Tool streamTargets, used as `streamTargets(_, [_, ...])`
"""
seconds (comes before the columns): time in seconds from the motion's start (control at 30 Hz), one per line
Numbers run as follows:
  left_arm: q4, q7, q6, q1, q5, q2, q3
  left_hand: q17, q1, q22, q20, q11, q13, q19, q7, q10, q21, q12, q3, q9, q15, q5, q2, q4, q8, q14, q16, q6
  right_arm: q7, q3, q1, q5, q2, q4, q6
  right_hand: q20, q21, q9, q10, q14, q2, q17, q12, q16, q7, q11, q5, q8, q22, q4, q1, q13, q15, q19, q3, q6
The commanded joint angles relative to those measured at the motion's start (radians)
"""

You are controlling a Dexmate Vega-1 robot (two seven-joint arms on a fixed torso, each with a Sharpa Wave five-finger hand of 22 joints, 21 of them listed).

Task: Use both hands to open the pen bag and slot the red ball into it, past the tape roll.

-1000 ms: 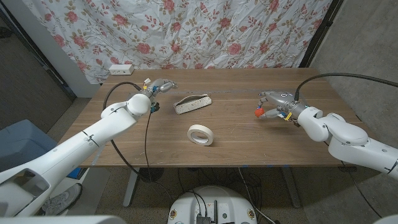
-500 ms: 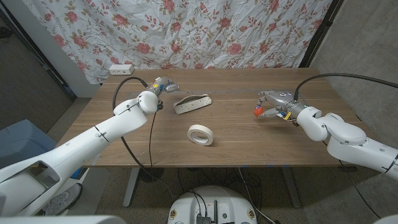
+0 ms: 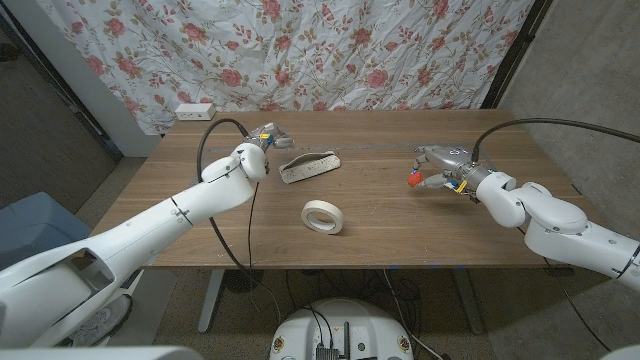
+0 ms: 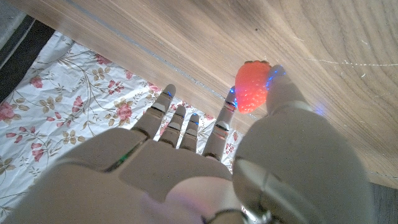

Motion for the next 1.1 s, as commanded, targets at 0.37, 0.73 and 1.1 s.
streamTargets(0.37, [0.041, -0.133, 0.236, -0.189, 0.158, -0.071, 0.226, 0.002, 0.049, 0.003, -0.002, 0.012, 0.002, 0.017, 0.015, 0.026, 0.008, 0.010, -0.020, 0.002, -0.013, 0.003, -0.004, 0.003, 0.006, 0.021, 0.006, 0.070, -0.023, -0.001, -0.004, -0.011, 0.010, 0.002, 0.008, 0.003, -0.002, 0.005, 0.012, 0.007, 0.009, 0.005, -0.003, 0.009, -0.014, -0.002, 0.003, 0.009, 0.002, -0.002, 0.006, 0.002, 0.006, -0.005, -0.004, 0.024])
streamTargets(0.73, [0.094, -0.197, 0.293, -0.279, 0.174, -0.099, 0.327, 0.002, 0.089, 0.003, 0.002, 0.010, 0.001, 0.008, 0.013, 0.027, 0.003, 0.004, -0.035, 0.001, -0.013, 0.002, -0.003, 0.006, -0.010, 0.010, 0.000, 0.095, -0.034, 0.002, -0.006, -0.014, 0.019, -0.001, 0.002, 0.004, -0.002, 0.005, 0.014, 0.008, 0.011, 0.006, -0.004, 0.010, -0.014, -0.004, 0.003, 0.012, 0.002, -0.002, 0.007, 0.002, 0.006, -0.005, -0.005, 0.029])
streamTargets(1.1, [0.136, -0.193, 0.311, -0.303, 0.157, -0.119, 0.365, 0.002, 0.121, 0.004, -0.001, 0.011, 0.001, 0.009, 0.020, 0.038, 0.005, 0.005, -0.057, 0.002, -0.018, 0.001, 0.000, 0.009, -0.025, 0.024, 0.006, 0.126, -0.048, -0.009, 0.012, -0.029, 0.045, 0.013, 0.003, 0.002, -0.002, 0.005, 0.018, 0.008, 0.012, 0.007, -0.004, 0.010, -0.014, -0.004, 0.002, 0.014, 0.002, -0.002, 0.006, 0.002, 0.005, -0.006, -0.006, 0.033])
